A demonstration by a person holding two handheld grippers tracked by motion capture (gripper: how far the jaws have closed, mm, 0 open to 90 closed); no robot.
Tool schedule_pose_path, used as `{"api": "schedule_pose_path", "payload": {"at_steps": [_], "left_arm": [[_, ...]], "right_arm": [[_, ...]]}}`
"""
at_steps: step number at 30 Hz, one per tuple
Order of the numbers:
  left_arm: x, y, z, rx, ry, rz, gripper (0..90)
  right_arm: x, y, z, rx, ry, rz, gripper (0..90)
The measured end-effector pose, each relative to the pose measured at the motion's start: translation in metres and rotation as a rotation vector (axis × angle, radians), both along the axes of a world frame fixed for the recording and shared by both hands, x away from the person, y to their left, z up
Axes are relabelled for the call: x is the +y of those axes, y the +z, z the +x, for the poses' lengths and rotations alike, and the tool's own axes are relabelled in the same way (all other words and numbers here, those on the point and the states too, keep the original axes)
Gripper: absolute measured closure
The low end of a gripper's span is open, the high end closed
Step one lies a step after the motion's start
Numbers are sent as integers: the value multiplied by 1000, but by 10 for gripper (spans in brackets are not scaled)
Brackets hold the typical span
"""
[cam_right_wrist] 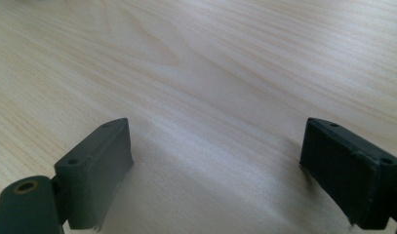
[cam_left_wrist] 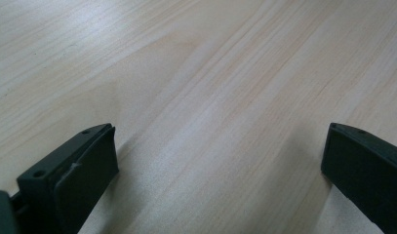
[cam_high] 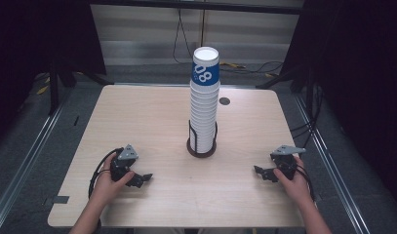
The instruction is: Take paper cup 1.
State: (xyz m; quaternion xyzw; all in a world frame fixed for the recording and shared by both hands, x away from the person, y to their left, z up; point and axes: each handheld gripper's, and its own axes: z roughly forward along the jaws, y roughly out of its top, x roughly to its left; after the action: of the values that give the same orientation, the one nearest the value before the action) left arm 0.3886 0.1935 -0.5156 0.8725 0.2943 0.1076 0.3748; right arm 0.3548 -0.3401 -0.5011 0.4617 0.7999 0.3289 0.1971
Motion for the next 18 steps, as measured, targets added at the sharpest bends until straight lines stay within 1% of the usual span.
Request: {"api": "schedule_pose_path", "payload": {"at_steps": [7,8,10,11,12,13,14,15,16,17,18], "left_arm": [[0,0,0,-1,-1,0,0],[-1,0,-2,5,13,-2,0],[1,0,-3,7,4,-9,0],[3,1,-4,22,0,-27,0],[4,2,-5,46,-2,-47,0],[4,2,-5,46,-2,-47,1],[5,4,-5,73,-8,-55,1],[7,7,-6,79,24,-41,60],[7,9,-6,84,37,-41,106],[7,11,-6,102,37,-43,160],[5,13,-5,127,21,-44,193]], "right_arm": [[0,0,0,0,1,1,109],[0,0,-1,6,-7,6,111],[-1,0,-1,2,5,11,114],[-1,0,-2,6,11,13,114],[-1,1,-2,13,21,16,117],[-1,1,-2,13,21,16,117],[-1,3,-3,26,36,35,130],[2,8,-5,44,72,56,128],[3,11,-5,44,78,56,129],[5,13,-5,36,91,57,129],[8,16,-6,37,104,65,129]]}}
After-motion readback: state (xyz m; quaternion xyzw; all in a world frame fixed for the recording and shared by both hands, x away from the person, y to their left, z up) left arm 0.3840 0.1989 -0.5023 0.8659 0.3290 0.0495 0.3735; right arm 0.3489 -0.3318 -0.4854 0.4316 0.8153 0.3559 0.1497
